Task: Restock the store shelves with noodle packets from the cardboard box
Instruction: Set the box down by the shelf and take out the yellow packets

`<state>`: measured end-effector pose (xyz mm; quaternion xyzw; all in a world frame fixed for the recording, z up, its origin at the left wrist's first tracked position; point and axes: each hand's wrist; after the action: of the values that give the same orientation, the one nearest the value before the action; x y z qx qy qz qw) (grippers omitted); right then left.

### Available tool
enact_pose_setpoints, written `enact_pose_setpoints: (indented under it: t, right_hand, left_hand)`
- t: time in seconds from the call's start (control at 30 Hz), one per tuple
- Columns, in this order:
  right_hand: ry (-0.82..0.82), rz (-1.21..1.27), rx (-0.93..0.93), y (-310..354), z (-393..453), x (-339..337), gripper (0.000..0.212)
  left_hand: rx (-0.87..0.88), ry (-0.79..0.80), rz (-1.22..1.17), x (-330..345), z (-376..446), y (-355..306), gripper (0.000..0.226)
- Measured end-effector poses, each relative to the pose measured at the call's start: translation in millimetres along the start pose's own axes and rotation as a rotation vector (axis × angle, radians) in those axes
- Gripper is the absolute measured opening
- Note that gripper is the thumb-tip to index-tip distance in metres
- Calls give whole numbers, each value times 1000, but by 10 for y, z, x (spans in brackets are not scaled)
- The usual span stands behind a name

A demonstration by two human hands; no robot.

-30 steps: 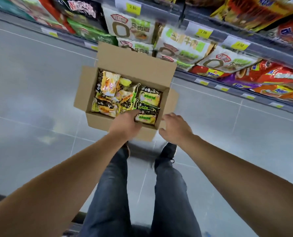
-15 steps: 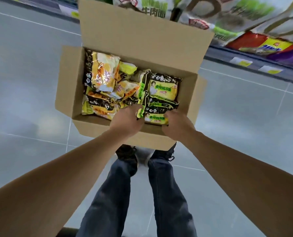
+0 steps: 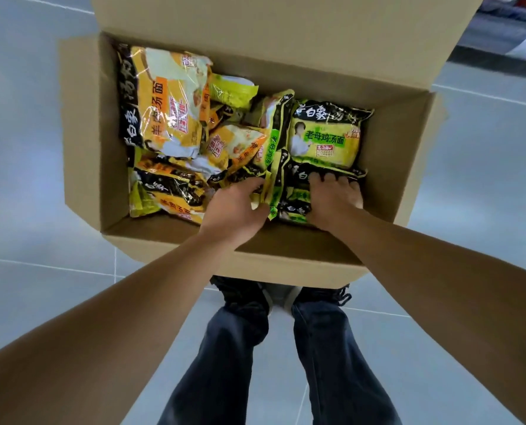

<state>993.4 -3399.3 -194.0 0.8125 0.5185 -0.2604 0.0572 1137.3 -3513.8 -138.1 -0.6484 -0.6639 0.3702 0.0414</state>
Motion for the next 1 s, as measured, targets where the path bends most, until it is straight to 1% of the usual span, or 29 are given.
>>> enact_pose_setpoints:
  t: [0.07,0.1,0.13,0.23,0.3,0.37,0.43,0.47,0.5,0.57,0.6,0.67,0.73,0.8,0.87,0.93,1.0]
  right_hand:
    - [18,-47,-15,9,-56,6,47]
    - [-2,-54,-20,6,-111,28,38]
    - [-40,-41,-16,-34,-193,-5,35]
    - [-145,117,11,-182,-519,-154,37]
    - [-196,267,1,-339,-781,-336,37]
    - [-228,434,-75,-447,-987,-521,36]
    - [-207,589,-182,-521,-1150,-730,33]
    - [-172,682,-215,-530,-1197,-825,32]
    - [-126,782,-228,-530,-1228,-911,30]
    - [-57,966,-218,-492,-1205,-1013,31]
    - [-64,1038,-194,-452,-1150,-1021,37]
    - [-169,1139,-135,-387,-967,-987,55]
    - [-265,1117,-43,-379,-745,-894,64]
    - [-264,930,41,-411,-489,-755,67]
    - [-150,758,58,-358,-233,-579,76]
    - [-41,646,42,-302,-28,-398,90]
    - [14,504,35,-225,113,-274,99]
  left_hand:
    - [6,11,-12,-26,-33,-10,52]
    - [-2,12,-23,-32,-57,-2,53]
    - [-10,9,-40,-64,-76,-24,55]
    - [-33,8,-71,-150,-159,-91,61]
    - [-60,42,-106,-236,-244,-213,70]
    - [-72,118,-130,-311,-317,-319,84]
    - [-66,223,-189,-412,-382,-441,95]
    - [-61,268,-217,-453,-393,-477,94]
    - [-53,295,-234,-497,-389,-502,86]
    - [-52,276,-247,-573,-358,-527,61]
    - [-60,240,-256,-600,-339,-527,51]
    - [-103,108,-304,-621,-305,-478,35]
    - [-173,-48,-431,-611,-294,-378,23]
    - [-253,-127,-606,-571,-264,-254,16]
    - [-321,-153,-722,-514,-237,-94,13]
    - [-364,-162,-783,-422,-177,19,13]
    - [-381,-177,-823,-358,-118,79,11]
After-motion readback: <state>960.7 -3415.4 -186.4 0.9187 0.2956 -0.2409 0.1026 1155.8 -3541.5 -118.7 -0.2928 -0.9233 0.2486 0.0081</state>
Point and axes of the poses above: each hand's wrist, its own z-axis towards the middle knuckle, its own x-axis out of the palm, y = z × x, and after that the axes turned 10 degrees about -z, right-handed
